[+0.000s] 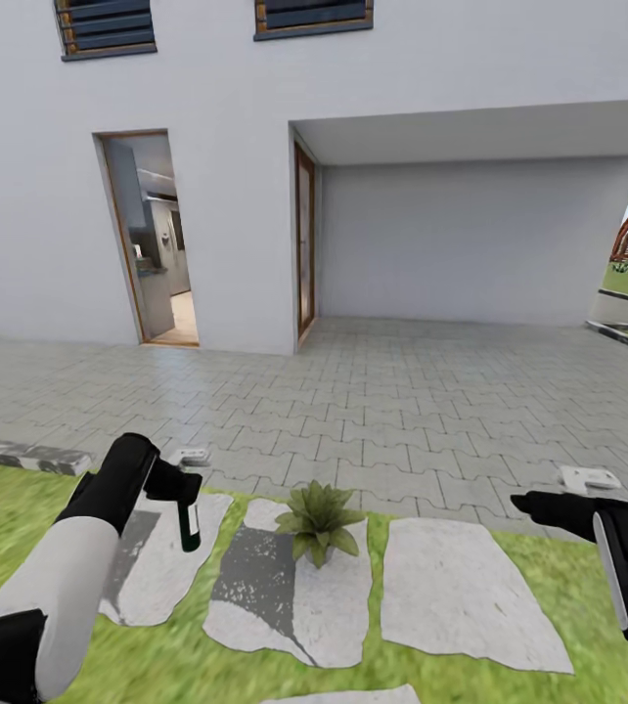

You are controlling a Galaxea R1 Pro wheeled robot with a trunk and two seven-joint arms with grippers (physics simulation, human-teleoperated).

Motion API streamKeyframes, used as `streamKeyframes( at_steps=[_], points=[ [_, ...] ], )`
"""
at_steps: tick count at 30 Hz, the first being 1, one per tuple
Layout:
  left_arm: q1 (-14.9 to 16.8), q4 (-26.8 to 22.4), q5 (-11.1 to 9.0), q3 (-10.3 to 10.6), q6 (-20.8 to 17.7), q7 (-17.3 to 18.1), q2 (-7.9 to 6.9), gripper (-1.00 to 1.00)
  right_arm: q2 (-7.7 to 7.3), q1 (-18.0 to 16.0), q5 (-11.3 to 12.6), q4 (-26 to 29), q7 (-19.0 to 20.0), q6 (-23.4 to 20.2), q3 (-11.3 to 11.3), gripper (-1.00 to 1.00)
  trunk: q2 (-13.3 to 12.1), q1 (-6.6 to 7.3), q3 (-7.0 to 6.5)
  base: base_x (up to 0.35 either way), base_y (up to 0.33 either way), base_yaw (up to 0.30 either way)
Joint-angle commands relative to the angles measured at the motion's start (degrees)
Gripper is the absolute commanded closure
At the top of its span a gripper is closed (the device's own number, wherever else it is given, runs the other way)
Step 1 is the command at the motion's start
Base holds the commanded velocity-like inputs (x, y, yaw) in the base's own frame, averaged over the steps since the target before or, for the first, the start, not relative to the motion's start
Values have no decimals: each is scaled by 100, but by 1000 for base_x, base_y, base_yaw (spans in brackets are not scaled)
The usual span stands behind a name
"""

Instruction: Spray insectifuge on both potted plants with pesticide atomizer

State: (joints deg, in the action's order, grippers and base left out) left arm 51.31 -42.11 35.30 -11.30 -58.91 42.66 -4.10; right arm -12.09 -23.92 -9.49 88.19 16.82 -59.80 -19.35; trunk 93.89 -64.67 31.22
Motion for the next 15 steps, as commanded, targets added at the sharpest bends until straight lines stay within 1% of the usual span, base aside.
streamKeyframes(
  at_steps=[1,4,7,11,12,15],
  points=[
    [6,16,60,6,-15,82,-13,100,-1,-2,-61,20,58,-20,-2,-100,-38,23,-12,0,0,0],
    [9,104,69,69,-15,143,-60,100,2,6,-40,57,64,-20,3,-100,-159,89,-62,0,0,0],
    [8,134,71,129,-15,157,-71,100,23,8,-25,66,72,-20,21,-100,-279,155,-100,0,0,0],
    [5,184,68,283,-15,166,-79,100,45,10,-6,75,79,-20,75,-100,-439,243,-142,0,0,0],
    [3,296,67,394,-15,169,-81,100,57,10,-3,73,82,-20,120,-100,-479,265,-152,0,0,0],
    [2,411,67,457,-15,171,-82,100,60,10,1,76,88,-20,168,-100,-600,330,-179,0,0,0]
  ],
)
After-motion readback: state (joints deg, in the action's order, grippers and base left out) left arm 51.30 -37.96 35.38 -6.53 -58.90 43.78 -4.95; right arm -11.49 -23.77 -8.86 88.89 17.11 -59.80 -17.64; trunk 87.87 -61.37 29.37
